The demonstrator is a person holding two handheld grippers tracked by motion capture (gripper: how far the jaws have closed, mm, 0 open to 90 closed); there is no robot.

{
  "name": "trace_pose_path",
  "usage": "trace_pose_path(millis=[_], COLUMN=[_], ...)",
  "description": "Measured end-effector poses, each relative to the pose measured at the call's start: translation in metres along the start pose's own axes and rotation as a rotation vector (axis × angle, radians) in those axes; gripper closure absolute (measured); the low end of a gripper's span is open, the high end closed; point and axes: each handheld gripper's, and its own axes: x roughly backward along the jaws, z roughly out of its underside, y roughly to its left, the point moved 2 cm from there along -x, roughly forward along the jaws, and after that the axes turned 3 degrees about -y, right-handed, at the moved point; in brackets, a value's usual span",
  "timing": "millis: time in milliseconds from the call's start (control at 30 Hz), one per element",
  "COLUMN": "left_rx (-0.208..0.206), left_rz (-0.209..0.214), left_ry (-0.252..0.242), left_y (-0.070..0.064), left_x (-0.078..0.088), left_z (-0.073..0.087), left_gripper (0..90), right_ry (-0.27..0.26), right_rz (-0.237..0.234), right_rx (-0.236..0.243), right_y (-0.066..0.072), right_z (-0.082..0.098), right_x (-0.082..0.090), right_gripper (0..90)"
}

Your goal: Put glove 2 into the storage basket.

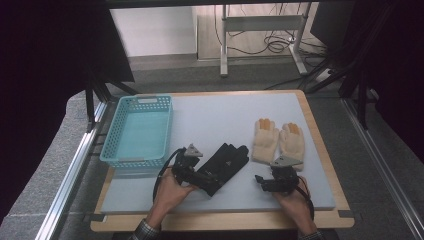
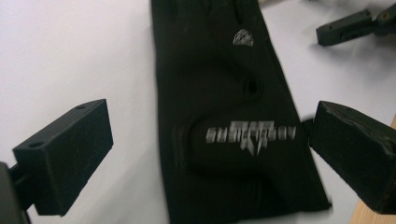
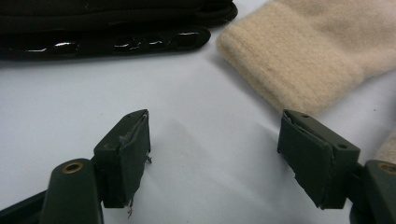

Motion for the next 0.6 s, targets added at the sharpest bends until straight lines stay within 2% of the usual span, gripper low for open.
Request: trace_pose_path(millis=[67,333,467,500,533,567,600], left_rx=[0.008,0.031,0.008,-0.018,-0.018,-0.067,-0.084], left_rz=[0.001,0.007,0.035,0.0,0.0,-0.055,-0.076], left_ry=[0.015,0.135,0.175,0.185,0.185,0.201,0.204], left_y=[0.0,0.004,-0.008,-0.012,-0.012,-0.019,-0.022], left_x=[-0.009,-0.046,-0.057,-0.059,-0.059,-0.062,-0.063], left_z=[-0.005,-0.018,-0.015,-0.014,-0.014,-0.011,-0.01], left_gripper=[0.0,0.0,0.0,0.0,0.0,0.0,0.0], right_ry=[0.0,0.0,0.0,0.0,0.0,0.001,0.0], right_rz=[0.0,-0.002,-0.002,-0.003,-0.003,-0.003,-0.003], right_rx=[0.0,0.0,0.0,0.0,0.0,0.0,0.0], right_y=[0.0,0.0,0.0,0.0,0.0,0.0,0.0], right_z=[0.0,0.0,0.0,0.0,0.0,0.0,0.0], right_x=[0.0,0.0,0.0,0.0,0.0,0.0,0.0], right_gripper=[24.9,24.6,24.5,24.5,24.5,24.4,24.4])
